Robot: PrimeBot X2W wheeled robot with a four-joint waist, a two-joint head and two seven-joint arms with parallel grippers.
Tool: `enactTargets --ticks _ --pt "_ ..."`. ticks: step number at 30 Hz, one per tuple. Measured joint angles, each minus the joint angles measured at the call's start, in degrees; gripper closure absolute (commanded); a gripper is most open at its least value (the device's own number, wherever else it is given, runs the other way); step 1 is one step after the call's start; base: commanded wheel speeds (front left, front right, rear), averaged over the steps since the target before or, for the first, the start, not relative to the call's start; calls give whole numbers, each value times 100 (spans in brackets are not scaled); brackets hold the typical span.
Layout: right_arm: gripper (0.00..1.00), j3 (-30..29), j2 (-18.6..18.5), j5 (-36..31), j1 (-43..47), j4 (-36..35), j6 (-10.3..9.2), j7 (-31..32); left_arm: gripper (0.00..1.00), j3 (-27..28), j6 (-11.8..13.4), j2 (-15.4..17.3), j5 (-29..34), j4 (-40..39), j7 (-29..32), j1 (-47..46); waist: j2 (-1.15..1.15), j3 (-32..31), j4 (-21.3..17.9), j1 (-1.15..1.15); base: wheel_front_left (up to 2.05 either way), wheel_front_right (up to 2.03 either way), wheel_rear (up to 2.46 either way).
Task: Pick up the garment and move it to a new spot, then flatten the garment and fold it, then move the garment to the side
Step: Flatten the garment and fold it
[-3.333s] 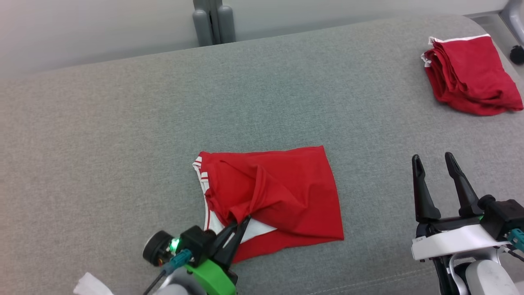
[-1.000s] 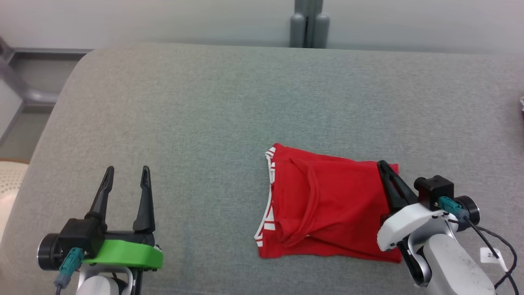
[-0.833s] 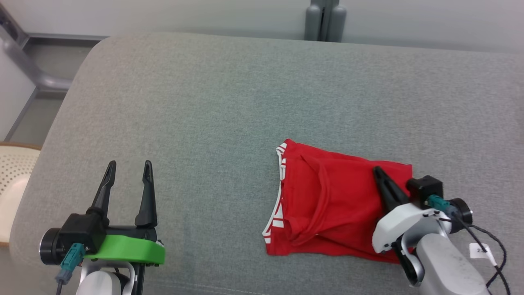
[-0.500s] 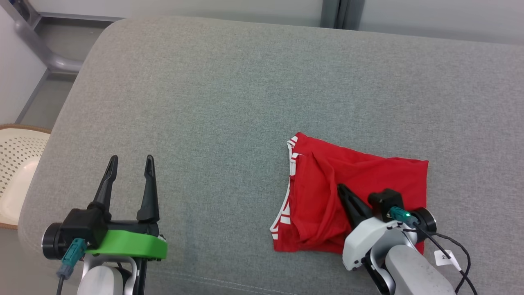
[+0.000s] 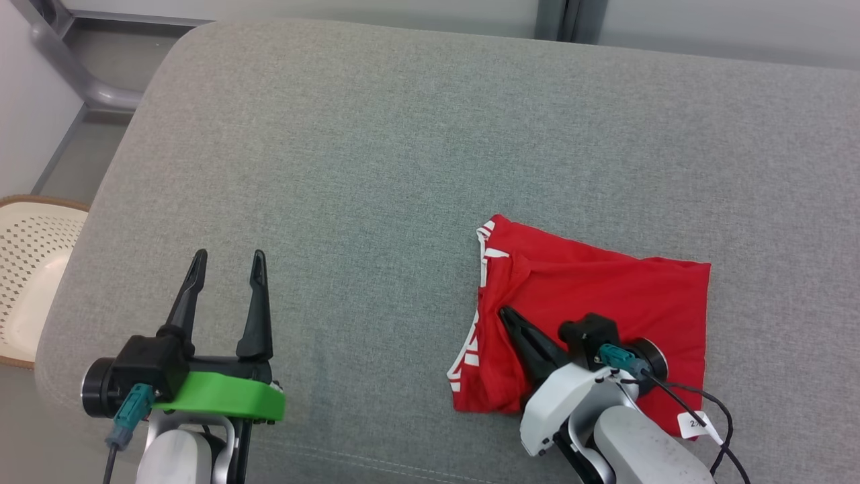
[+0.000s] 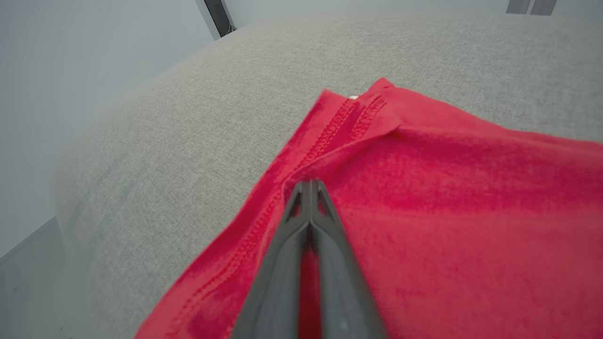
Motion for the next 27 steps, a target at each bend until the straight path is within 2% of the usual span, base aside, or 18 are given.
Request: enactTargets --ticks 6,9,17,27 --pt "100 186 1 304 -1 -157 0 0 0 -36 0 -3 0 11 0 -4 0 -30 -20 0 0 0 0" --pt "100 64 3 300 -3 -225 0 0 0 -8 -1 -4 0 7 -1 -3 0 -44 -80 0 0 0 0" --pt "100 -991 -29 -346 35 -855 0 0 0 158 -5 18 47 3 0 38 0 -139 -462 0 0 0 0" --pt "100 -1905 -534 -703 708 -1848 0 0 0 348 -5 98 94 -4 -1 190 0 -372 -1084 0 0 0 0"
